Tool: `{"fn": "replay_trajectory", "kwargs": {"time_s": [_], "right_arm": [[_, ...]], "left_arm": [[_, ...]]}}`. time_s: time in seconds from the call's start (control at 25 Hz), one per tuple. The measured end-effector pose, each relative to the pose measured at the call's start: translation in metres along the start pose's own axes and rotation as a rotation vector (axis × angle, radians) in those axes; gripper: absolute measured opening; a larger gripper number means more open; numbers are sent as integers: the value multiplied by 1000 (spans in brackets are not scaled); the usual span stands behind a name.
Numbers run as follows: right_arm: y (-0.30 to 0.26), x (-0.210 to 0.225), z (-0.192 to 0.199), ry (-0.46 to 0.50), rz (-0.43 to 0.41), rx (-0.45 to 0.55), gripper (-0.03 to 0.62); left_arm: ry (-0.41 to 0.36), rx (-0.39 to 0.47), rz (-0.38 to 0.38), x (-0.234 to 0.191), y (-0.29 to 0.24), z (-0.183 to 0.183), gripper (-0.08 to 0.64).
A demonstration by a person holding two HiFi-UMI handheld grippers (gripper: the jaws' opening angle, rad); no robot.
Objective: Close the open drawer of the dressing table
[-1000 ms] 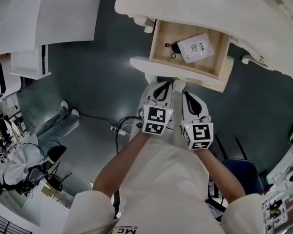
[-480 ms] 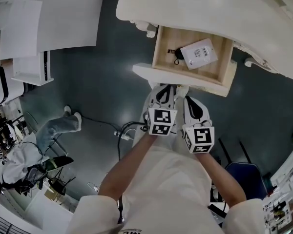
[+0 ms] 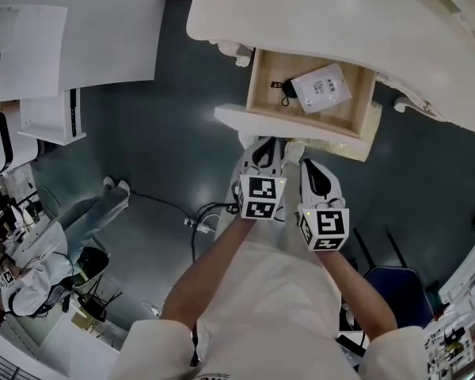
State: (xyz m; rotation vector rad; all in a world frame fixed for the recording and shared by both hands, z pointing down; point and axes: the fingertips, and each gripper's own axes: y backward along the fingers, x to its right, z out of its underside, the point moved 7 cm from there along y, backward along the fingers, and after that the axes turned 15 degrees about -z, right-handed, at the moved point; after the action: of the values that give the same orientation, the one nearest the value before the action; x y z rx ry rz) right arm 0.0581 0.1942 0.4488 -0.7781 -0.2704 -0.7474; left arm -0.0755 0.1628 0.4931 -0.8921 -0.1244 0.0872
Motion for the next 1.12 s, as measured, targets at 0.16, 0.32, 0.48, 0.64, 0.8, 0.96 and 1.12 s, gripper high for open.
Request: {"fn": "replay_trajectory", "kwargs": {"time_s": [0.16, 0.32, 0.48, 0.64, 0.8, 0.96, 1.12], "right_arm": [[-2, 2, -1, -14, 18, 15, -1], [-9, 12, -15, -16, 36, 30, 0], [-16, 17, -25, -14, 48, 38, 0], [-18, 22, -29, -12, 55, 43, -1], [-22, 30, -32, -18, 66, 44, 0], [-25, 35, -39, -9, 68, 52, 0], [-27, 44, -43, -18, 87, 60, 0]], "left_arm": [[-7, 9, 3, 0, 1, -1, 11], [-14, 15, 4, -1, -6, -12, 11], [-16, 22, 4, -3, -13, -23, 11], [-10, 22, 11, -2, -18, -28, 11], [-11, 22, 10, -1, -24, -35, 11], [-19, 28, 14, -2, -31, -43, 11], [-29, 31, 21, -1, -36, -48, 11]]}}
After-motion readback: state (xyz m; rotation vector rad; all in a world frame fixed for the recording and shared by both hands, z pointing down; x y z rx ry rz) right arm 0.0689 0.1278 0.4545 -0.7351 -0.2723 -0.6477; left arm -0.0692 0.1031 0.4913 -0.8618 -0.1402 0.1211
